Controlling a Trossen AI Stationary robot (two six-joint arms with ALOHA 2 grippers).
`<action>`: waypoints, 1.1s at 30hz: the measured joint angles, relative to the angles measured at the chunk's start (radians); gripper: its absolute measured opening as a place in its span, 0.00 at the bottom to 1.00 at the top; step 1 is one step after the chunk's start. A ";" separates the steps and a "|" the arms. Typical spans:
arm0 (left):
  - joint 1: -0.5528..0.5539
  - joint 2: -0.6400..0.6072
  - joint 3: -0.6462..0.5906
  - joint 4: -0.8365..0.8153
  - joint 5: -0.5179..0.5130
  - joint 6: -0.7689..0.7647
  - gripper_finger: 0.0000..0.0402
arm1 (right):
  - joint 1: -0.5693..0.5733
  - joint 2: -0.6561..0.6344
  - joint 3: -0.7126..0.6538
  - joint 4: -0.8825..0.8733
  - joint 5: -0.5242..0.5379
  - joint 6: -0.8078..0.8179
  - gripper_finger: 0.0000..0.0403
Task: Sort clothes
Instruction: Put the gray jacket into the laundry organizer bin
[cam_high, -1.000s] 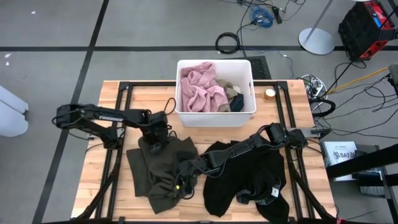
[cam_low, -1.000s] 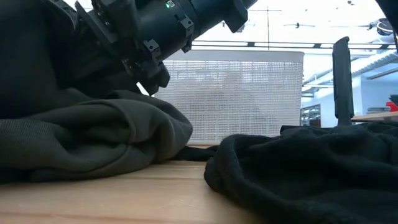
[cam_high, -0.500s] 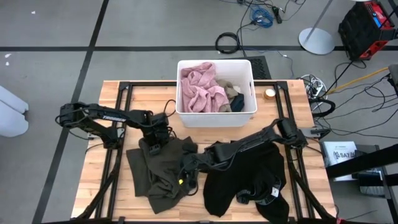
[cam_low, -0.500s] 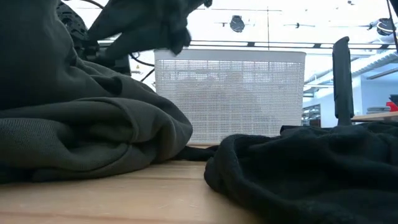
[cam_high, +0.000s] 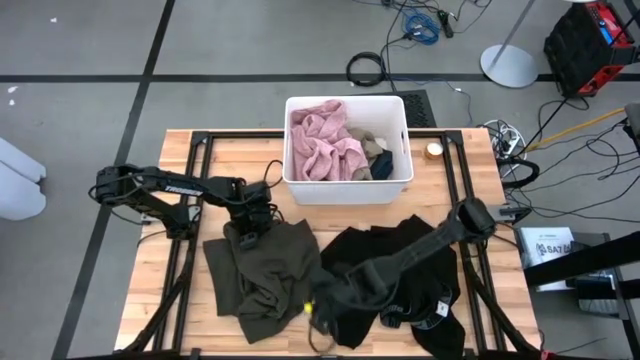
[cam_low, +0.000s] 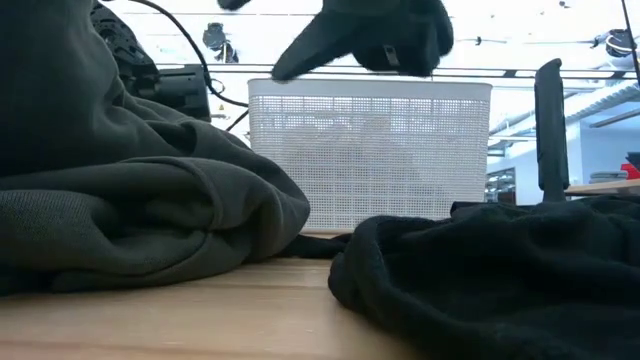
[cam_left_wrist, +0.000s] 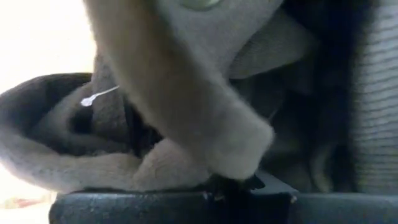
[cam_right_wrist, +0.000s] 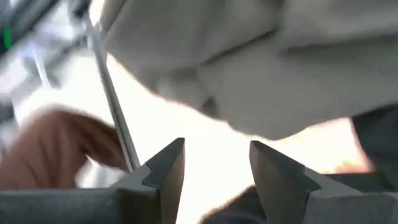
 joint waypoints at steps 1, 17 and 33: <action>0.000 0.000 0.000 0.001 0.000 0.013 0.03 | 0.018 0.007 0.000 0.034 0.017 -0.083 0.41; -0.001 0.000 0.000 0.011 0.039 -0.006 0.03 | 0.115 0.191 0.001 0.354 0.412 -0.954 0.38; -0.003 0.000 0.000 0.016 0.057 -0.077 0.03 | 0.003 0.179 0.050 0.284 0.180 -0.962 0.67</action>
